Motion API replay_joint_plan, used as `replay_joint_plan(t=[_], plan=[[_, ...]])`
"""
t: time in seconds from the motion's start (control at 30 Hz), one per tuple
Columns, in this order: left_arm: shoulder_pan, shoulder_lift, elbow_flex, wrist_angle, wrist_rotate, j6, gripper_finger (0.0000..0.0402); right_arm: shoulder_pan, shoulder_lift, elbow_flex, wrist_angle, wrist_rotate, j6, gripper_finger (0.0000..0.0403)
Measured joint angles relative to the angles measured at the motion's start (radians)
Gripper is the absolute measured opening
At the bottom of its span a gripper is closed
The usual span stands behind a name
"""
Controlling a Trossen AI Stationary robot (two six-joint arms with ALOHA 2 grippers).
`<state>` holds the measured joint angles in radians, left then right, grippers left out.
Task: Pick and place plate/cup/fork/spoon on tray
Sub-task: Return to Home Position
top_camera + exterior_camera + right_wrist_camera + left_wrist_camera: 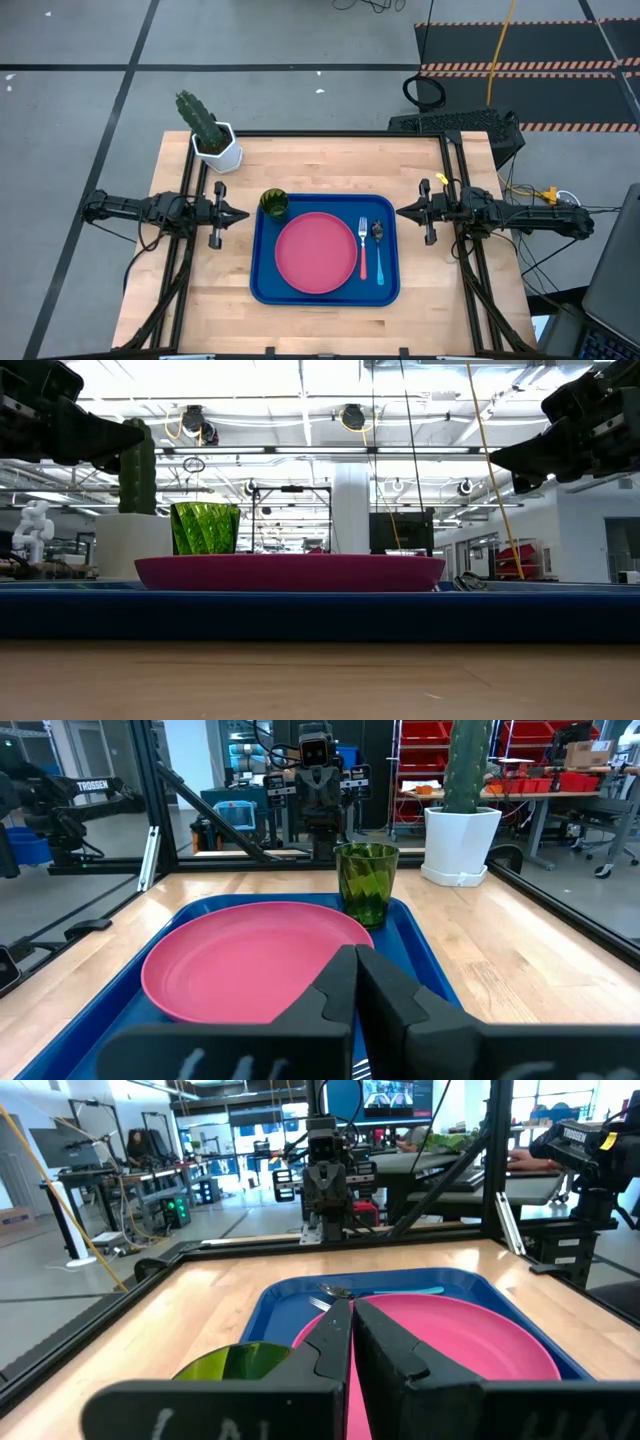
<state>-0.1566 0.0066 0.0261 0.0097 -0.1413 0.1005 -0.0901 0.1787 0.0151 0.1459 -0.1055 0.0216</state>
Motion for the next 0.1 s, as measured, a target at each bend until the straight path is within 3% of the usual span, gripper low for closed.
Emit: replay_joint_plan(t=[0.1], plan=[[0.0,0.0,0.0,0.0,0.0,0.0,0.0019,0.0,0.0,0.0,0.0,0.0,0.0,0.0]])
